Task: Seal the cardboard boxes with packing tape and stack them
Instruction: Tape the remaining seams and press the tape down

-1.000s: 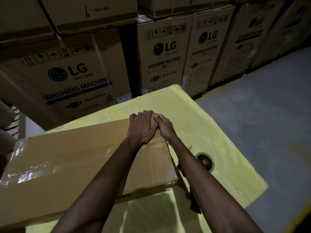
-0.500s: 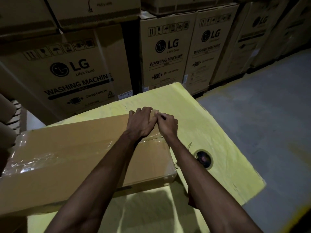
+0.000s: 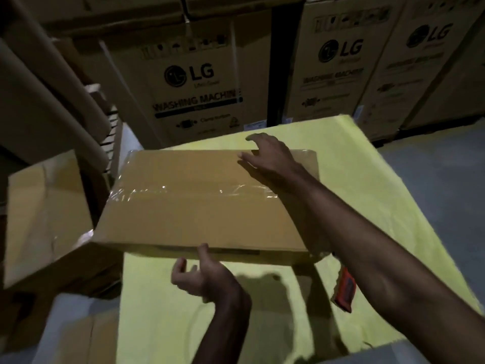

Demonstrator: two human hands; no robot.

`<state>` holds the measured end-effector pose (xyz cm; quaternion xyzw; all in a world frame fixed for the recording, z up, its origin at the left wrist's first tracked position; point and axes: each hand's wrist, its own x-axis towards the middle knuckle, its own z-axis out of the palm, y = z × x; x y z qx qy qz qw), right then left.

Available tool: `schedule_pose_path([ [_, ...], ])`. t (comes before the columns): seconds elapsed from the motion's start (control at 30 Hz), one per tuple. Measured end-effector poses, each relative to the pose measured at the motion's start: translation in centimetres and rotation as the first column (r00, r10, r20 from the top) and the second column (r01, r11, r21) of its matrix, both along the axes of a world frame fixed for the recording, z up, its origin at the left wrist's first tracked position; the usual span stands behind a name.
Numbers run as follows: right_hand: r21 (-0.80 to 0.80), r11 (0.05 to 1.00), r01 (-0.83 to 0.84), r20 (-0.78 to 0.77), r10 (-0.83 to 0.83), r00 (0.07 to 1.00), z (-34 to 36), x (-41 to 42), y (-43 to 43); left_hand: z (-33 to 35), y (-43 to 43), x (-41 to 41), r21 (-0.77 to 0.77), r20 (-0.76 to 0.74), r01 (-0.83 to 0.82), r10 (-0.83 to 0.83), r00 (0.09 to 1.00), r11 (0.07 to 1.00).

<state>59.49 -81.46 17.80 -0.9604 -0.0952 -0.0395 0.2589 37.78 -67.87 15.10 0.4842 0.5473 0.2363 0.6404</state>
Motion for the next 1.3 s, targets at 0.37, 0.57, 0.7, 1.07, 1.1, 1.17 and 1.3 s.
schedule_pose_path([
  [0.37,-0.216,0.956,-0.199,-0.313,0.125,0.941,0.3,2.5,2.8,-1.7,-1.8,-0.4,-0.327,0.196,0.358,-0.308,0.931,0.874],
  [0.57,0.101,0.992,-0.07,-0.368,0.103,0.924,-0.1,-3.8,-2.7,-2.1,1.6,-0.2,-0.073,0.246,0.408,-0.38,0.892,0.91],
  [0.7,0.356,0.934,0.037,-0.328,0.088,0.941,-0.7,-9.3,-5.7,-1.9,3.6,1.0,0.101,0.163,0.525,-0.535,0.829,0.845],
  [1.07,0.681,0.695,0.231,-0.241,-0.086,0.967,-1.1,-12.0,-9.0,2.5,5.0,7.9,0.338,0.125,0.731,-0.798,0.59,0.593],
  [1.1,0.643,0.727,0.242,-0.229,-0.119,0.966,-1.3,-11.5,-8.9,2.4,5.1,8.6,0.35,0.113,0.73,-0.8,0.589,0.587],
  [1.17,0.581,0.769,0.265,-0.249,-0.142,0.958,-1.4,-10.5,-8.8,2.0,5.3,9.7,0.38,0.089,0.735,-0.813,0.575,0.562],
  [1.3,0.716,0.61,0.34,-0.42,-0.012,0.907,-2.0,-8.7,-8.8,0.6,5.6,11.2,0.371,0.017,0.792,-0.856,0.516,0.485],
])
